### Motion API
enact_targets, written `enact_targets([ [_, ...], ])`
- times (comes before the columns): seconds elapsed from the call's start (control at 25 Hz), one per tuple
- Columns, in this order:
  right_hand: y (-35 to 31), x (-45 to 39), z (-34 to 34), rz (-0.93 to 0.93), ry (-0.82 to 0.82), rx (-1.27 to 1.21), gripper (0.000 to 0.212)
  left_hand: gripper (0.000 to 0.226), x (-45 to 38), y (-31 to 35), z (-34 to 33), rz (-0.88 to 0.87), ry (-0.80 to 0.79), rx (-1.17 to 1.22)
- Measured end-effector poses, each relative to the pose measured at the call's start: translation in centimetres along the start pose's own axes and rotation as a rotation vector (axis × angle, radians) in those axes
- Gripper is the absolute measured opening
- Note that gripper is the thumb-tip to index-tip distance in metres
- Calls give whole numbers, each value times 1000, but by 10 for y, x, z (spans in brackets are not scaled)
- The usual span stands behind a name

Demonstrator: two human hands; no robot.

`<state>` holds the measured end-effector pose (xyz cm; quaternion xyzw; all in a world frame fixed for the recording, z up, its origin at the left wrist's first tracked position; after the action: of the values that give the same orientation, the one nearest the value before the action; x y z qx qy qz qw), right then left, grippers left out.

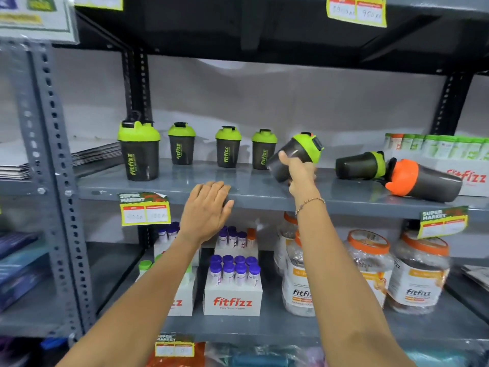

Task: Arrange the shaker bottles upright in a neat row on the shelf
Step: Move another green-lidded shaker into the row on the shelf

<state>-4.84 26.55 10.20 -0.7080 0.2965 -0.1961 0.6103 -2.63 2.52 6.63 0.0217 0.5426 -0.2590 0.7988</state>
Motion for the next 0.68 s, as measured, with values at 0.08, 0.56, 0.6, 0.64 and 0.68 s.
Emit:
enact_targets([
  [0.08,5,-3,-37,87,-216,33,112,48,3,-9,-2,1,-70,17],
  [0.56,3,93,-147,144,-487,131,87,46,28,-88,28,47,-75,-9],
  [0.6,6,92,-153,147,-495,133,89,45,31,-98,30,48,-70,6],
  [0.64,8,95,-159,159,-516,150,89,44,34,-107,32,50,-68,14],
  [0.68,10,97,-165,160,-528,175,91,43,38,-117,32,55,-69,14],
])
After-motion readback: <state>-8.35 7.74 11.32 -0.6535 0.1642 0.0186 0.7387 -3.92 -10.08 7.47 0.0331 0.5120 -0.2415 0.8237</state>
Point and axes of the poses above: each hand's wrist, its own x-axis away from the middle knuckle, its own z-axis out of the back of the hand, y = z × x, the point moved 8 cm from there along -x, towards the middle knuckle
